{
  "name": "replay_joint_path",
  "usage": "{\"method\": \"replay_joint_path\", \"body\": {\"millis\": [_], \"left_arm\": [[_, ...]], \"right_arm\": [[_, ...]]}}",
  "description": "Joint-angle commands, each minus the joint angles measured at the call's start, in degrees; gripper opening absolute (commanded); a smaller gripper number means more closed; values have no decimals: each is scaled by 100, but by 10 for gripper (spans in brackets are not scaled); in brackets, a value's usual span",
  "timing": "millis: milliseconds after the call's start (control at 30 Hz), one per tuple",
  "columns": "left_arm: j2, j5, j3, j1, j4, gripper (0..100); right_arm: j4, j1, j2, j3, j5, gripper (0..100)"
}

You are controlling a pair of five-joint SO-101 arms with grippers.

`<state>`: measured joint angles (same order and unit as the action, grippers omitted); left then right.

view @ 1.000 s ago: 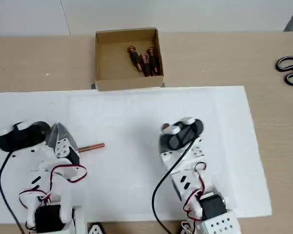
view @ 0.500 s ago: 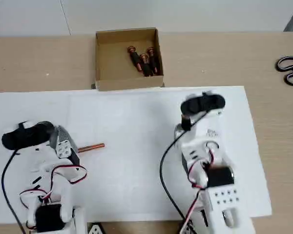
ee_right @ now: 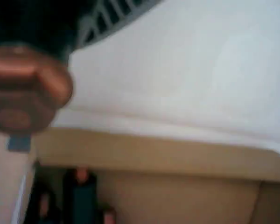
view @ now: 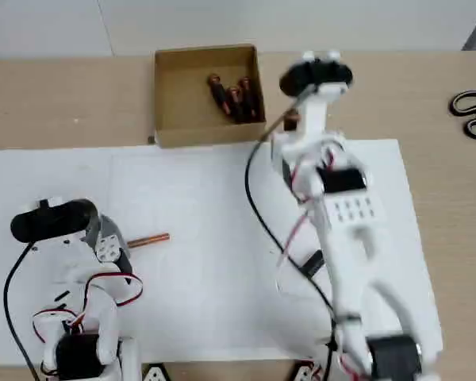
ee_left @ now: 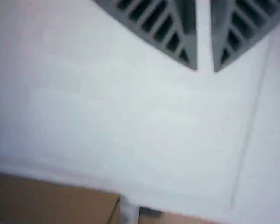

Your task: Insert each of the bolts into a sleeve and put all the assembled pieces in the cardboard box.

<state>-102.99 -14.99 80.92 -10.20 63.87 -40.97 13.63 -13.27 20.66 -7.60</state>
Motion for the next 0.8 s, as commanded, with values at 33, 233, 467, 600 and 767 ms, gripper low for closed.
{"method": "replay_joint_path", "body": {"millis": [33, 233, 467, 600, 767], "left_arm": [[-70, -70, -198, 26, 132, 6], [-70, -70, -198, 26, 352, 6], [-70, -53, -198, 26, 325, 6], [-70, -53, -198, 26, 325, 6], [-70, -44, -198, 26, 343, 6]], "right_arm": [[4, 163, 1349, -1758, 193, 3], [40, 242, 3231, -3877, 211, 3], [40, 497, 5059, -6330, 765, 3], [4, 541, 5930, -7297, 914, 4], [4, 549, 6686, -7877, 1090, 5]]}}
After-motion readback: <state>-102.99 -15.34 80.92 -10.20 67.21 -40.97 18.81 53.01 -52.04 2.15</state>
